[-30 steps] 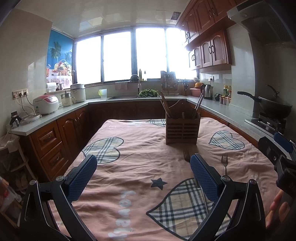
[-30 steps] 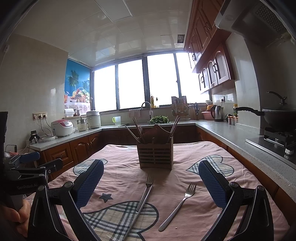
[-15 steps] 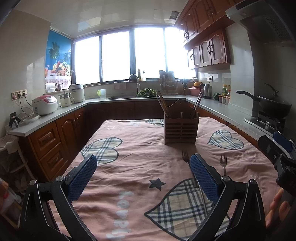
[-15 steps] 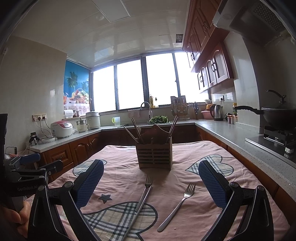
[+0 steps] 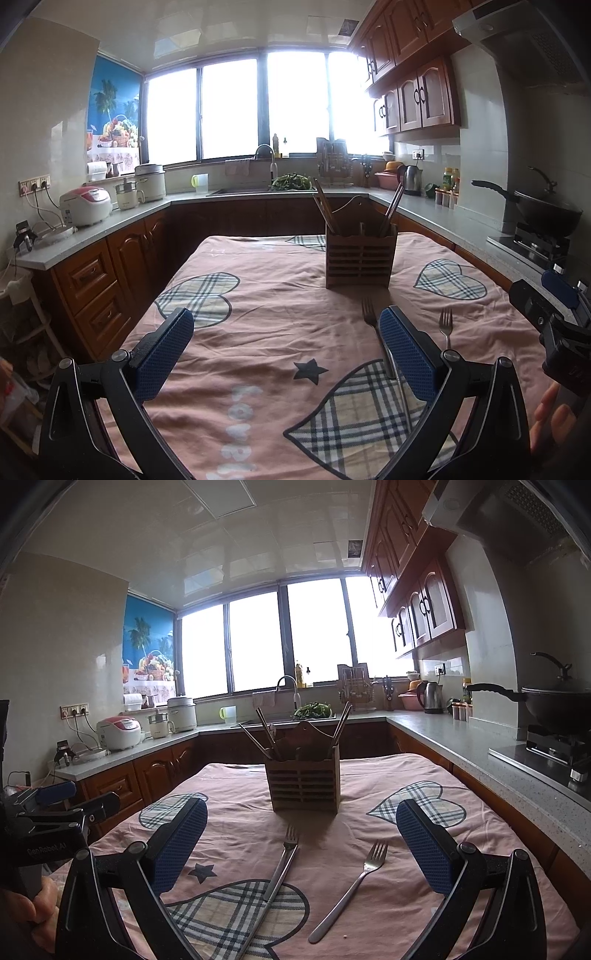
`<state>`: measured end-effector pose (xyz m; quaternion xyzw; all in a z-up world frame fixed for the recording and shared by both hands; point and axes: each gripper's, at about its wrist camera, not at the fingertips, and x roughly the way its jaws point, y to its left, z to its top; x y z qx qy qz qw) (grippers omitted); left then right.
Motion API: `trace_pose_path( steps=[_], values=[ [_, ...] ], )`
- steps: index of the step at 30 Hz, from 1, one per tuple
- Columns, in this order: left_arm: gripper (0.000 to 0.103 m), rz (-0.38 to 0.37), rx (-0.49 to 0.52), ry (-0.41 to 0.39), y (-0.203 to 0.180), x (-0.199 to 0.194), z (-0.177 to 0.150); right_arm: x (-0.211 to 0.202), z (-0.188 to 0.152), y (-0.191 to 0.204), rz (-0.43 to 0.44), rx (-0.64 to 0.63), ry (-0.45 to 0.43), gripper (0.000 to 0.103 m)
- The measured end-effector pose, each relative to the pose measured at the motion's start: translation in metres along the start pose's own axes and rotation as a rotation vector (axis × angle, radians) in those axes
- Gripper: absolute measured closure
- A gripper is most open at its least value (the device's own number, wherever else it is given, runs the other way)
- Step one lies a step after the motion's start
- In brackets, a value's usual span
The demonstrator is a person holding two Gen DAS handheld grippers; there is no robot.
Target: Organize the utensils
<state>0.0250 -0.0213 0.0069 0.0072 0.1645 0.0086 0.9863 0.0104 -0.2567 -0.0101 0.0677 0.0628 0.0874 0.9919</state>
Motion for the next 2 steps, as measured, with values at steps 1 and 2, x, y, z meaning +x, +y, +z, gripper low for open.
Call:
trace_pose_path(
  steps=[1, 2],
  values=[
    [0.000, -0.002, -0.001, 0.002, -0.0001, 0.0018, 0.0006, 0.0018, 0.0001, -0.0018, -0.001, 0.000, 0.004, 0.000],
    [0.000, -0.005, -0.001, 0.004, -0.0005, 0.0033, 0.0014, 0.0035, -0.0002, -0.0018, -0.003, 0.000, 0.011, 0.000]
  ],
)
